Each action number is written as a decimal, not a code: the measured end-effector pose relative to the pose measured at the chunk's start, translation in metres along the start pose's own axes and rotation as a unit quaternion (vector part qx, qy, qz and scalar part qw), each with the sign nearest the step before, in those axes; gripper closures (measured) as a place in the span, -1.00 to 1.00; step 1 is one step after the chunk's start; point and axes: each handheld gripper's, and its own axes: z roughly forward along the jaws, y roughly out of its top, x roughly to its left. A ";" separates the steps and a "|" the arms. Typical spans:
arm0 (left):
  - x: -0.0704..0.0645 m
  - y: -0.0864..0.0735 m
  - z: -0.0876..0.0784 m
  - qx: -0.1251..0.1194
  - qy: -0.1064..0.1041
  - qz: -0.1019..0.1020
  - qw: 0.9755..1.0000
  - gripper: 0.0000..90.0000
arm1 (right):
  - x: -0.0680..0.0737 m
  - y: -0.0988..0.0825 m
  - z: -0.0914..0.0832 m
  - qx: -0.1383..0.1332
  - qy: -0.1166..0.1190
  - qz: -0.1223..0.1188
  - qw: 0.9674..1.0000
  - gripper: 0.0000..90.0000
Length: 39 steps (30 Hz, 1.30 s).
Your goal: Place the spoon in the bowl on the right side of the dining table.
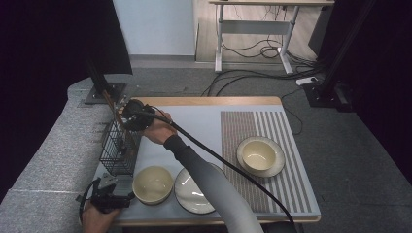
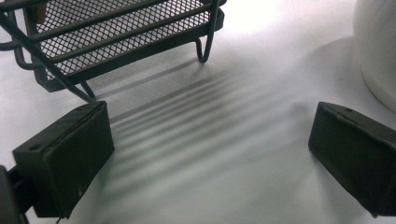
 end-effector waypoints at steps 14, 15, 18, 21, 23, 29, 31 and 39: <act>0.000 0.000 0.000 0.001 0.000 0.001 1.000 -1.00 | 0.000 0.007 -0.039 -0.019 -0.012 0.003 1.000 0.98; 0.000 0.000 0.000 0.001 0.000 0.001 1.000 -1.00 | 0.000 0.008 -0.042 -0.021 -0.012 0.005 1.000 0.98; 0.000 0.000 0.000 0.001 0.001 0.001 1.000 -1.00 | -0.001 0.009 -0.049 -0.024 -0.013 0.007 1.000 0.98; 0.000 0.000 0.000 0.001 0.001 0.001 1.000 -1.00 | -0.001 0.010 -0.056 -0.028 -0.016 0.009 0.999 0.98; 0.000 0.000 0.000 0.001 0.001 0.001 1.000 -1.00 | -0.002 0.011 -0.062 -0.031 -0.020 0.010 0.999 0.98; 0.000 0.000 0.000 0.001 0.001 0.001 1.000 -1.00 | -0.003 0.012 -0.077 -0.027 -0.035 0.009 0.999 0.98; 0.000 0.000 0.000 0.001 0.000 0.000 1.000 -1.00 | -0.004 0.012 -0.081 -0.026 -0.040 0.011 0.999 0.99; 0.000 0.000 0.000 0.000 0.000 0.000 1.000 -1.00 | -0.008 0.006 -0.096 -0.020 -0.057 0.010 0.998 0.99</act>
